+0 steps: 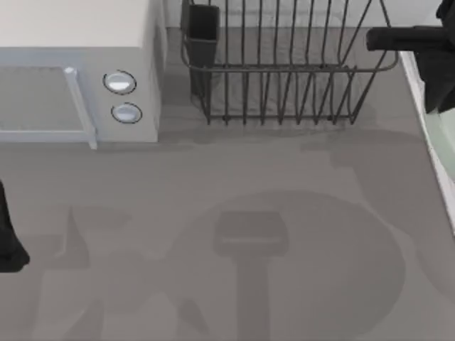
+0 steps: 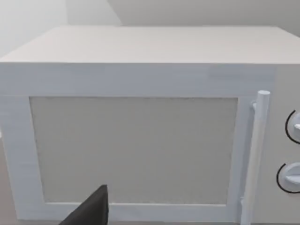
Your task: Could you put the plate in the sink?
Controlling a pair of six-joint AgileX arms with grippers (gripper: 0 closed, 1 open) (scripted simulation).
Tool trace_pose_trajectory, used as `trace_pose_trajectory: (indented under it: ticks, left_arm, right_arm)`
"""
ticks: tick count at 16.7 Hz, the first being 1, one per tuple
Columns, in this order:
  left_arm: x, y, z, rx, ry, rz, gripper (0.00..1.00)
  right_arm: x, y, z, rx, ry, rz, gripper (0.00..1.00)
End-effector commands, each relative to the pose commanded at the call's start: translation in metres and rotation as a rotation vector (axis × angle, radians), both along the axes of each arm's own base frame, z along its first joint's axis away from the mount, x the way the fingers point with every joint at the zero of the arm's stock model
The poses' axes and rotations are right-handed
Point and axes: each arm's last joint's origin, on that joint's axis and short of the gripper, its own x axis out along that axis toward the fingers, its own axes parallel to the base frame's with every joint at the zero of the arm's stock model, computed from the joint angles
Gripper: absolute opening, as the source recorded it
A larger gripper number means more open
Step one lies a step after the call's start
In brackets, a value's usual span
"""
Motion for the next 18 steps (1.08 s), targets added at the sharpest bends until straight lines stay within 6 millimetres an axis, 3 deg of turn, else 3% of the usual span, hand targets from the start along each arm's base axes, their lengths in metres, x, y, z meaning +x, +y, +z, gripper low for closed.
trace_pose_trajectory:
  ticks: [5,8,12,15,18]
  left_arm:
    - [0.000,0.000,0.000,0.000,0.000,0.000,1.00]
    - [0.000,0.000,0.000,0.000,0.000,0.000,1.00]
    - [0.000,0.000,0.000,0.000,0.000,0.000,1.00]
    - [0.000,0.000,0.000,0.000,0.000,0.000,1.00]
    - [0.000,0.000,0.000,0.000,0.000,0.000,1.00]
  right_arm:
    - [0.001,0.002,-0.001,-0.001,0.003,0.004,0.00]
    - [0.021,-0.005,-0.006,-0.010,0.014,0.004,0.00]
    - [0.087,-0.032,-0.033,-0.028,0.042,0.006,0.00]
    - [0.148,-0.069,-0.078,-0.037,0.073,0.008,0.00]
    - [0.185,-0.118,-0.122,-0.038,0.088,0.010,0.00]
